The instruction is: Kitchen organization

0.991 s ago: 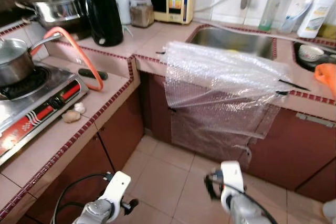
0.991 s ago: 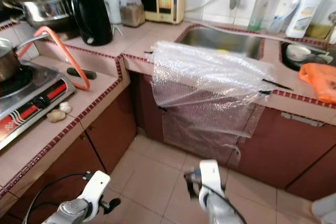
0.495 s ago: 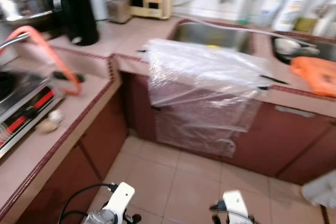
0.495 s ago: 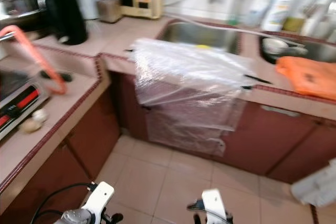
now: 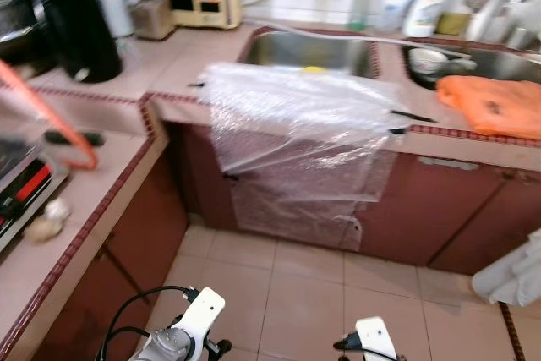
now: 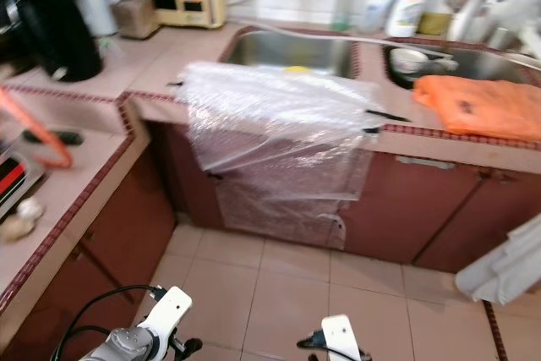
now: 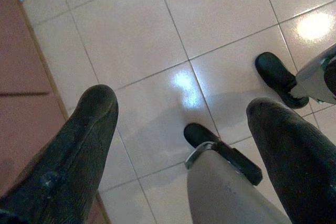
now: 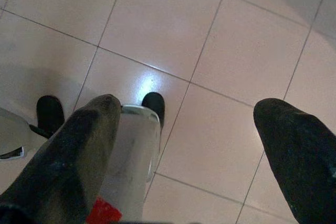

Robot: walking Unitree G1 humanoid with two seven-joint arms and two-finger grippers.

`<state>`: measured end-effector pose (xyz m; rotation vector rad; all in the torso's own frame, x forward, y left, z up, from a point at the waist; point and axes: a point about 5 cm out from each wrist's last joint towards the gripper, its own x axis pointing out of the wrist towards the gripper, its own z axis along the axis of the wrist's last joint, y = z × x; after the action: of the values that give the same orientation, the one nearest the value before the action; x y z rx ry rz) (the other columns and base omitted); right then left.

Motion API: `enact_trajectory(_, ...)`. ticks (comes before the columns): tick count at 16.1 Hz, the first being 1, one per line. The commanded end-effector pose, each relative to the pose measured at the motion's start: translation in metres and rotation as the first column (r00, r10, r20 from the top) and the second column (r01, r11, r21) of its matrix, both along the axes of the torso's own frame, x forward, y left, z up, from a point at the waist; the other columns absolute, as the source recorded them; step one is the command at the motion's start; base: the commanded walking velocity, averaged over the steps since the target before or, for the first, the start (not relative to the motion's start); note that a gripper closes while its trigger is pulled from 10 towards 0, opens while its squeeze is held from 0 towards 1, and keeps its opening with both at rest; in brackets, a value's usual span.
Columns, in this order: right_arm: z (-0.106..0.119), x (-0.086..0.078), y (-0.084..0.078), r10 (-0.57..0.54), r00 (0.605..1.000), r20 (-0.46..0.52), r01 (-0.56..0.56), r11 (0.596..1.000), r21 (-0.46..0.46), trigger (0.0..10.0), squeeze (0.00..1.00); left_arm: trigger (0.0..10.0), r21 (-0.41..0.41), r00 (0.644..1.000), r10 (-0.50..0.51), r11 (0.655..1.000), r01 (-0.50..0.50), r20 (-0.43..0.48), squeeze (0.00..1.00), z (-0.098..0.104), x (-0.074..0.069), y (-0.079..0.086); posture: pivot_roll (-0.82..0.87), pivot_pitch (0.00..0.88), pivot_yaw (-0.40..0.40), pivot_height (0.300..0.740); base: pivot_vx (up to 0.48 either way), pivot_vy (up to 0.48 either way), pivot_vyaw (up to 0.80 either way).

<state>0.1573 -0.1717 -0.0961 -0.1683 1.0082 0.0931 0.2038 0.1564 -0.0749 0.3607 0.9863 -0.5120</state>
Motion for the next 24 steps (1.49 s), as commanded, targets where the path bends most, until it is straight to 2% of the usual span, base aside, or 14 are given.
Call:
enact_trajectory(1, -0.0010, -0.0025, -0.0013, -0.014, 1.000, -0.006, 0.014, 1.000, -0.010, 10.0, 0.00, 10.0, 0.017, 1.000, -0.027, 0.999, 0.027, -0.009, 0.00, -0.0009, -0.0023, 0.0041, -0.13, 0.000, 0.050, 0.740, 0.000, 0.000, -0.79)
enact_trajectory(24, -0.0019, -0.0045, 0.0013, 0.037, 0.999, -0.005, -0.037, 0.999, -0.037, 10.0, 0.00, 10.0, 0.073, 0.997, -0.072, 0.995, 0.071, 0.010, 0.00, 0.0024, 0.0039, 0.0084, -0.13, 0.000, 0.068, 0.740, 0.000, 0.000, -0.79)
